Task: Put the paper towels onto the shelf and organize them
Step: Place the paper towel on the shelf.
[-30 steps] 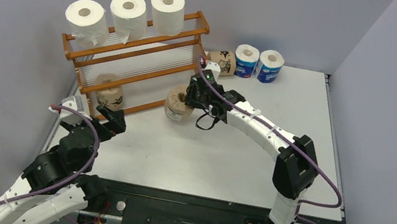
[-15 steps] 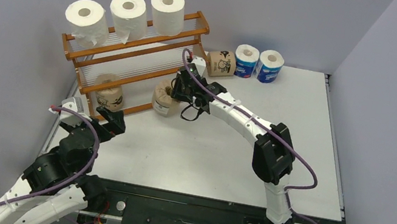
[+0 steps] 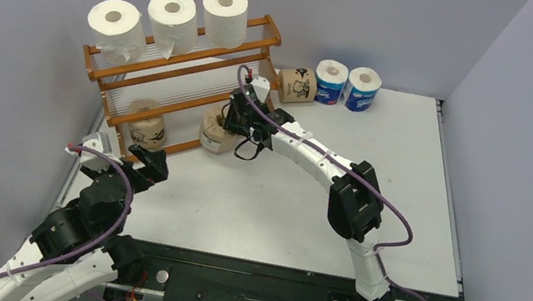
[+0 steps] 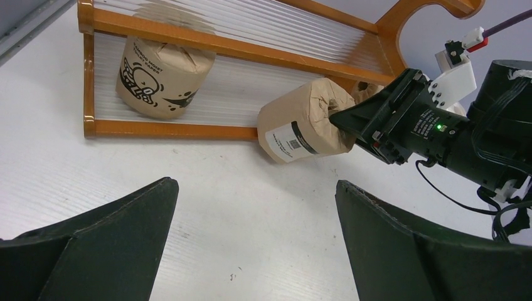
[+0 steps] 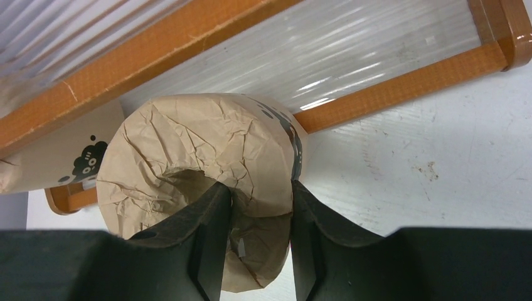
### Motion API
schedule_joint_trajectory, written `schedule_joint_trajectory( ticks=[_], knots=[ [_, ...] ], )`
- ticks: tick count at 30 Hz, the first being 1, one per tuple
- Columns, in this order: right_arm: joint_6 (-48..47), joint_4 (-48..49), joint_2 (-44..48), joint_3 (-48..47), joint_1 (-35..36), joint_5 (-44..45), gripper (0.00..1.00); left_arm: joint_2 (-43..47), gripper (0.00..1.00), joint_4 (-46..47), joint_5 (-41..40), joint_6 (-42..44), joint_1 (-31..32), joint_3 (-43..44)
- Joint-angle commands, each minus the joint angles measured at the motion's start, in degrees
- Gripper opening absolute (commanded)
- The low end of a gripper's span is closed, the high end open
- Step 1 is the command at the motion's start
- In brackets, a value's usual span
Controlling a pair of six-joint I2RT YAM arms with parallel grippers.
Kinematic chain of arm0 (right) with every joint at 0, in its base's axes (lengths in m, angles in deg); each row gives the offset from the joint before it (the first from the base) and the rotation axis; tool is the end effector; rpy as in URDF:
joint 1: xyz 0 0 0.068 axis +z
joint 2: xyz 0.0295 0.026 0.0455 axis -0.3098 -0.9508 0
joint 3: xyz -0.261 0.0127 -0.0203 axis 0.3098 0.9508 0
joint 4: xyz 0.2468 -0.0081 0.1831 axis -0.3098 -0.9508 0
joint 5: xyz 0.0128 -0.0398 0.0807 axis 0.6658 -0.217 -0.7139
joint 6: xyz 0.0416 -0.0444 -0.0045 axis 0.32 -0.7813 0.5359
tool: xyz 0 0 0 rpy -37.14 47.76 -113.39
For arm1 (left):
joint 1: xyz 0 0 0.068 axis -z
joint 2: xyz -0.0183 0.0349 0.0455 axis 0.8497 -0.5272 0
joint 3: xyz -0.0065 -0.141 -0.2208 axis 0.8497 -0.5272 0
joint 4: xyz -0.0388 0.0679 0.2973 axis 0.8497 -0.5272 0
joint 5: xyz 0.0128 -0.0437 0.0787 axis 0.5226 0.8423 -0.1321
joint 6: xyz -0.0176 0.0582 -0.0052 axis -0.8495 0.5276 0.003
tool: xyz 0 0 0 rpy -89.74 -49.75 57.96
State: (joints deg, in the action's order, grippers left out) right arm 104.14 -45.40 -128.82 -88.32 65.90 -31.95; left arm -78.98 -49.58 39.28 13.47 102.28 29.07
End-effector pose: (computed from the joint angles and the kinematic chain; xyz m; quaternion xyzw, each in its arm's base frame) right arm 0.3743 0.4040 0.2289 -0.0084 0.9098 0.2471 0.3334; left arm 0.1176 -0.0649 0.3250 -0.2523 0.7278 -0.1261 0.6251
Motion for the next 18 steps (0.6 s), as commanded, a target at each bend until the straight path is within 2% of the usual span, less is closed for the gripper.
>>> schedule_joint_trajectory(
  ticks=[1, 18],
  knots=[
    [1.6, 3.0, -1.0, -5.7, 0.7, 2.3, 0.32, 0.4, 0.96, 1.0, 0.4, -0.5, -0.3, -0.2],
    [3.4, 4.1, -5.6, -10.2, 1.7, 2.6, 0.35, 0.3, 0.96, 0.9, 0.6, -1.4, -0.2, -0.9]
  ],
)
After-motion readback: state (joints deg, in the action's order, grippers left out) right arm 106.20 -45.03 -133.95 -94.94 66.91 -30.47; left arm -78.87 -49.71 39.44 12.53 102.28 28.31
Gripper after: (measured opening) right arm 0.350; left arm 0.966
